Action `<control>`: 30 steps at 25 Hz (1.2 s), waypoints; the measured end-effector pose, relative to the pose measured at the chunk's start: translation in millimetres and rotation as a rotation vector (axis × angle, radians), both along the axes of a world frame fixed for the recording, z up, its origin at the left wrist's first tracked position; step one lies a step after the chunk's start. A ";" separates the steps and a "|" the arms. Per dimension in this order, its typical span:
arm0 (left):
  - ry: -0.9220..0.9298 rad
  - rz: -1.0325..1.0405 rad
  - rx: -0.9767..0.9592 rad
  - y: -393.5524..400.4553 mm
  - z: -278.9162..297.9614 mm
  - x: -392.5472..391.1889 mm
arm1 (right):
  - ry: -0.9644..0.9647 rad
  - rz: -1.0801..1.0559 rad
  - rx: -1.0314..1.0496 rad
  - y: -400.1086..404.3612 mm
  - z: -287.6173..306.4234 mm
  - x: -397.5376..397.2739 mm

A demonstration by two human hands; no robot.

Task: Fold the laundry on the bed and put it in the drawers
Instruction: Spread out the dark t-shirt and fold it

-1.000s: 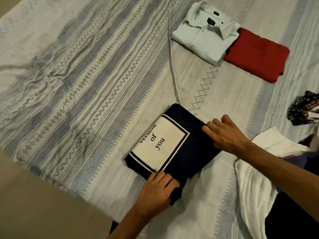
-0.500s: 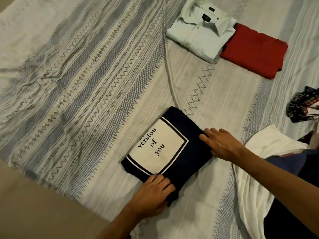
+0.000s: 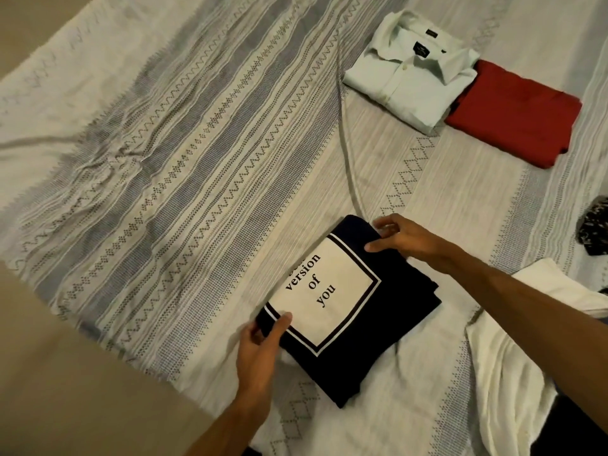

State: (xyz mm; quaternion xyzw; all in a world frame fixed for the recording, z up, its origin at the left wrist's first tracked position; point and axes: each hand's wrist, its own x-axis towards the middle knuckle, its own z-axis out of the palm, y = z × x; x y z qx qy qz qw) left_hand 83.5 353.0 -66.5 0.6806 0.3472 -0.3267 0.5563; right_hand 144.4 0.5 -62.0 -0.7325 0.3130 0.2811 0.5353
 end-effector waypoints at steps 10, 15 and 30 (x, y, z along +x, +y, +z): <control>-0.103 -0.284 -0.175 -0.9 21.9 48.4 | 0.112 0.210 0.125 13.7 34.2 45.7; -0.556 -0.365 -0.116 -12.8 90.4 136.2 | -0.215 0.100 0.056 -10.8 101.5 77.1; -1.169 -1.395 0.577 14.5 -29.3 139.2 | -0.551 0.916 -1.137 33.9 -12.5 -61.7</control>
